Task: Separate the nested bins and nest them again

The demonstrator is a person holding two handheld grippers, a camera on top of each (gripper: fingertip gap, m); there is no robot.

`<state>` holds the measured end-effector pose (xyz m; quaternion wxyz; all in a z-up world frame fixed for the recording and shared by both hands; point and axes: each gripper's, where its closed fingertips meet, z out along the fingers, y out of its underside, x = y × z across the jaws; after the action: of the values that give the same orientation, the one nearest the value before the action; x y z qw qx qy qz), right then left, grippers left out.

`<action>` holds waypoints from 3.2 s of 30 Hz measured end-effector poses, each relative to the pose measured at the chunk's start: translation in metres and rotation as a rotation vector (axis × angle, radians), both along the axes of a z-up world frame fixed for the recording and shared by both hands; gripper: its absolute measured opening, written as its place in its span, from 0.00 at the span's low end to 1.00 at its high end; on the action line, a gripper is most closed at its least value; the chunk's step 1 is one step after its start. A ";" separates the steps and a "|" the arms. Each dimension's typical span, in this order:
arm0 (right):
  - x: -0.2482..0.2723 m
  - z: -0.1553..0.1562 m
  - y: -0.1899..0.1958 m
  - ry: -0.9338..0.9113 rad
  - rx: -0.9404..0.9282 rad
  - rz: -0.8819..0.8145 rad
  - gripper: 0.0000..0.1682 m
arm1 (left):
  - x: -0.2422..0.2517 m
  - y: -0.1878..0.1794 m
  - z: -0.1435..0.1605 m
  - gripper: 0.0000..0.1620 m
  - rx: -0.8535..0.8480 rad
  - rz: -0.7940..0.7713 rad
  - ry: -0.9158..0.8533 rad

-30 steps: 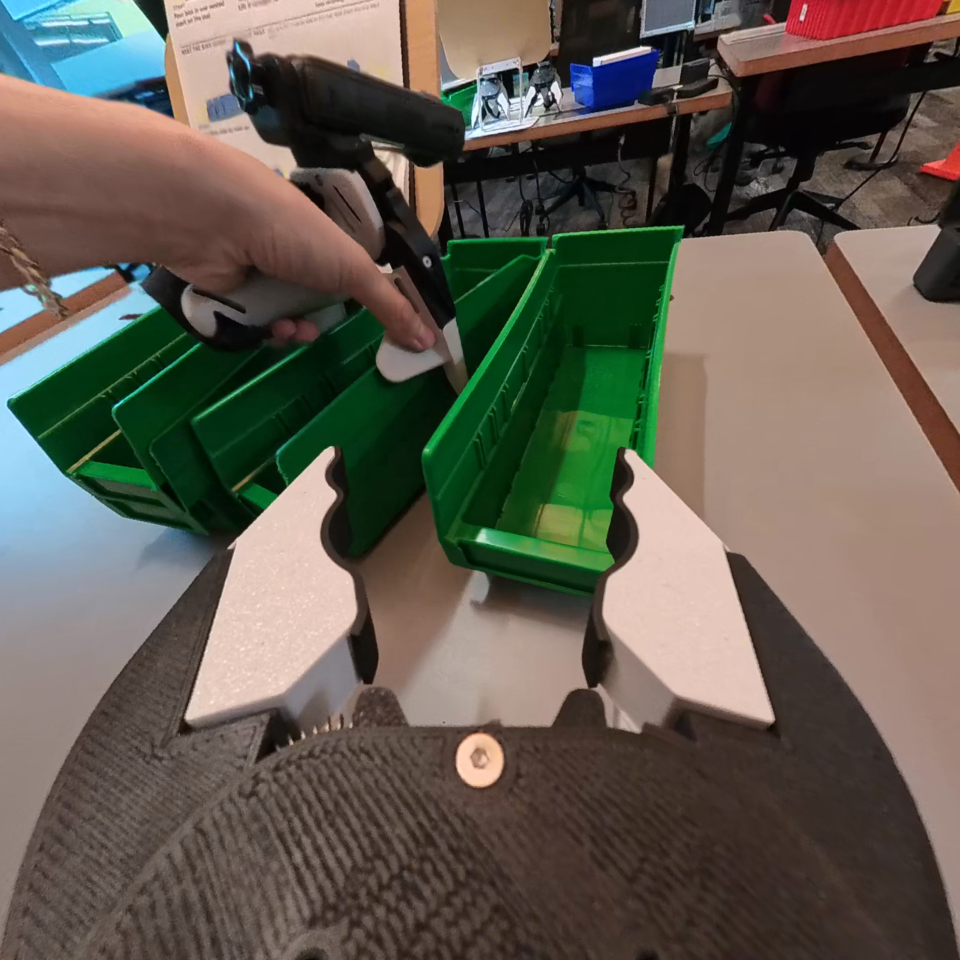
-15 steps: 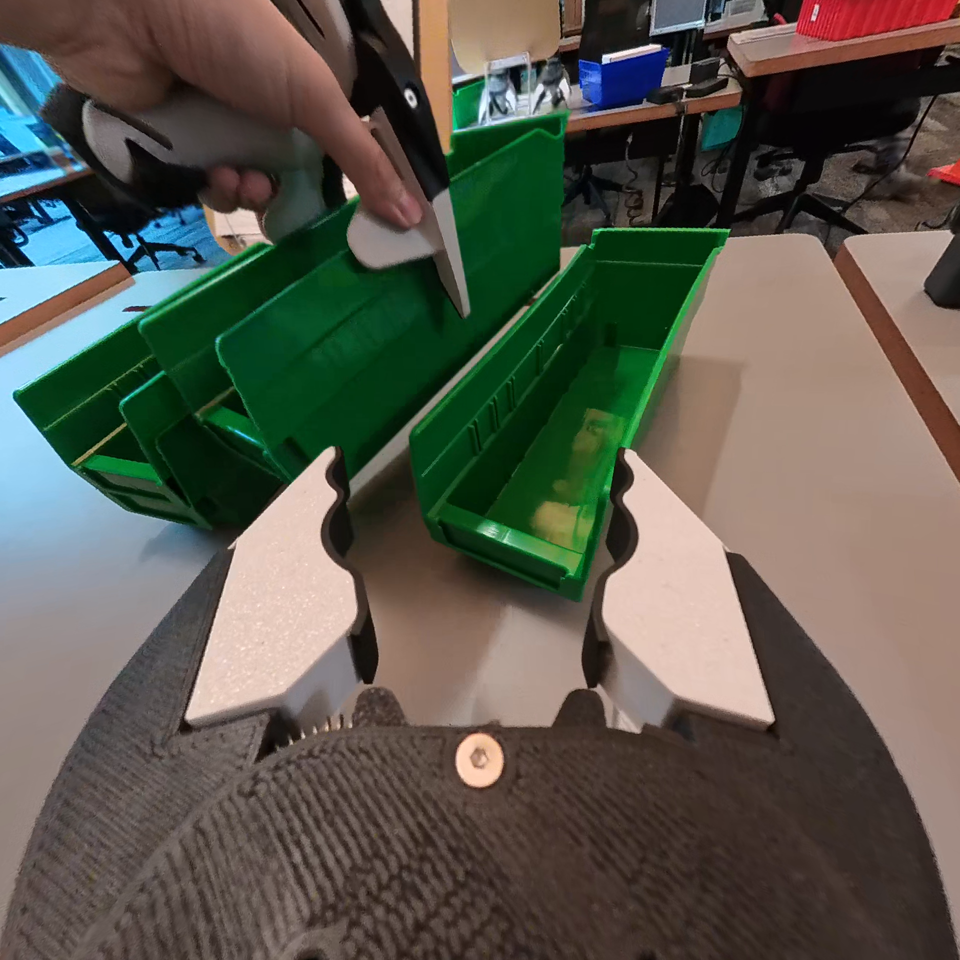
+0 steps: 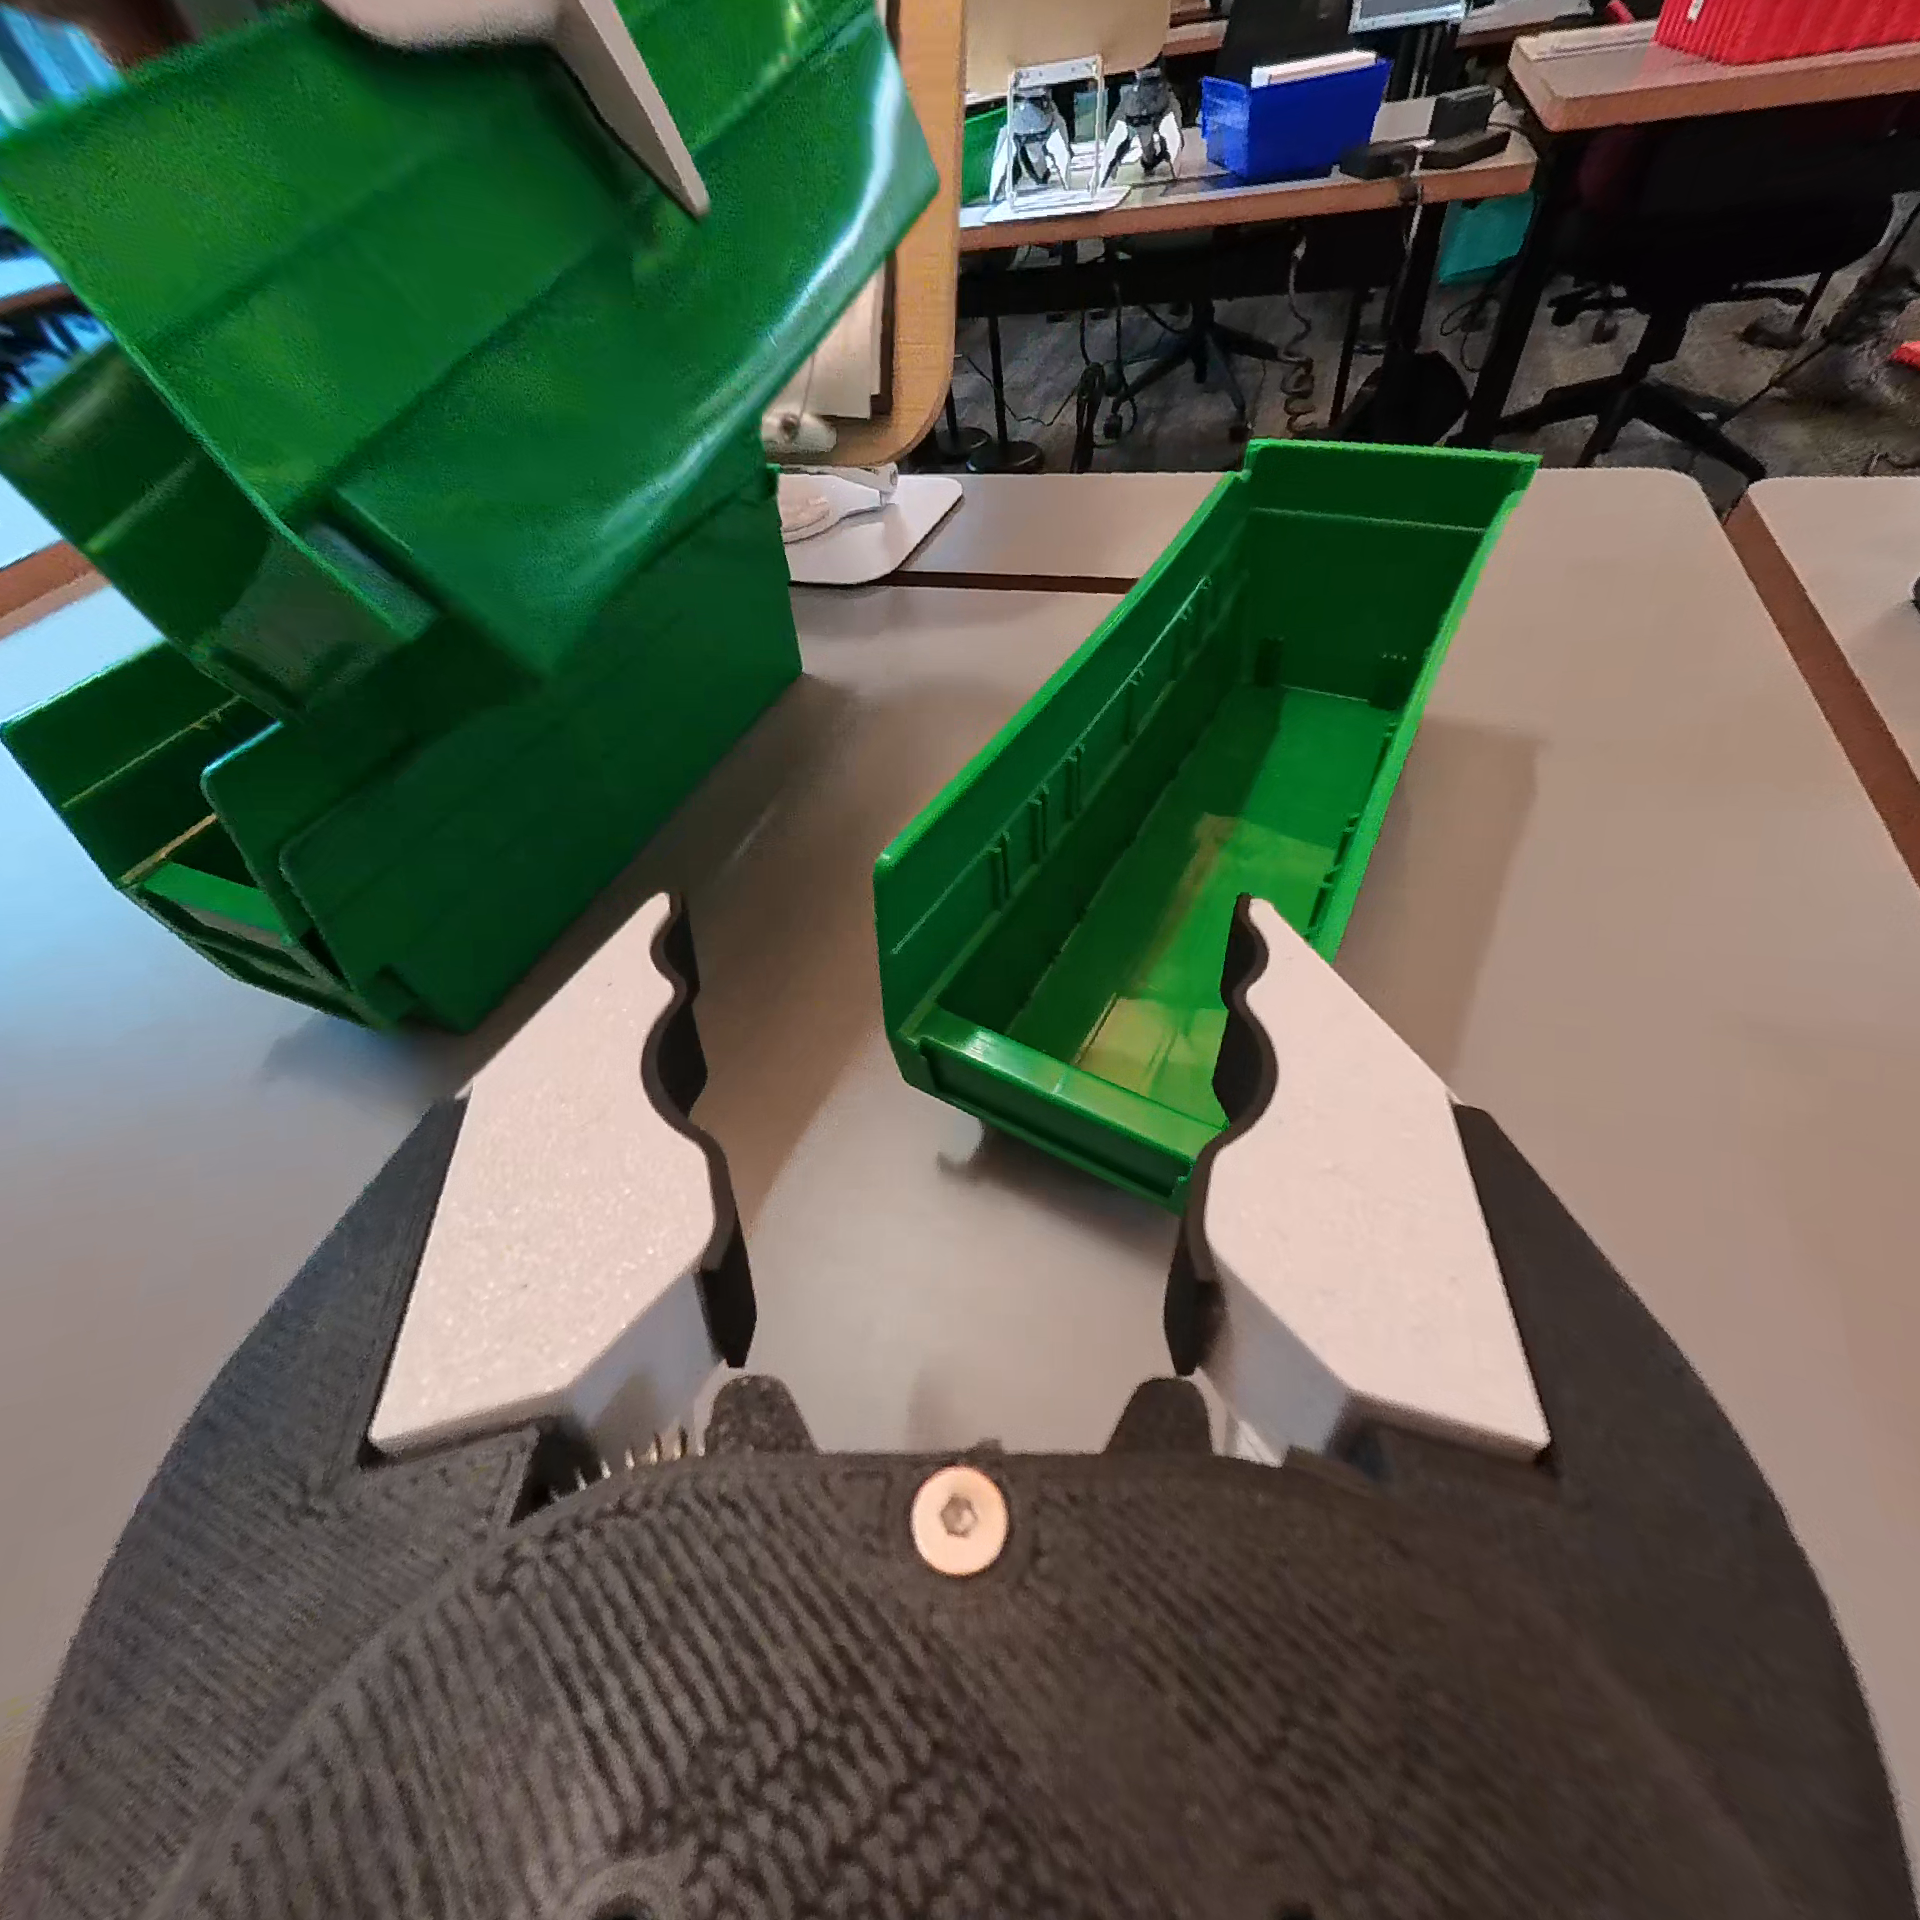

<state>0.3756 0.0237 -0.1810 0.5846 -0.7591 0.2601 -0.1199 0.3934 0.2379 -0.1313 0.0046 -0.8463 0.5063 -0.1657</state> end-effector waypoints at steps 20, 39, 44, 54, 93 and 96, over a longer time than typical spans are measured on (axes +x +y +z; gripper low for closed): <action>-0.007 -0.002 0.010 -0.023 -0.043 0.014 0.60 | -0.064 0.073 -0.024 0.74 0.168 0.058 0.174; -0.005 -0.005 0.009 -0.013 -0.044 0.015 0.60 | -0.082 0.058 -0.033 0.73 0.222 -0.008 0.307; -0.006 0.000 0.007 -0.023 -0.035 0.008 0.60 | -0.093 0.052 -0.035 0.73 0.208 -0.038 0.372; -0.005 -0.006 0.009 -0.010 -0.048 0.015 0.60 | -0.095 0.052 -0.057 0.74 0.183 -0.039 0.384; 0.075 -0.032 0.028 0.012 -0.311 -0.393 0.80 | -0.255 0.151 -0.087 0.74 0.251 0.143 -0.690; 0.094 -0.039 0.036 0.077 -0.384 -0.384 0.92 | -0.266 0.161 -0.086 0.74 0.380 0.118 -0.743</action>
<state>0.4692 0.0594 -0.2197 0.3863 -0.7969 0.3937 -0.2465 0.1276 0.3990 -0.2177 0.3521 -0.7407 0.4425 -0.3627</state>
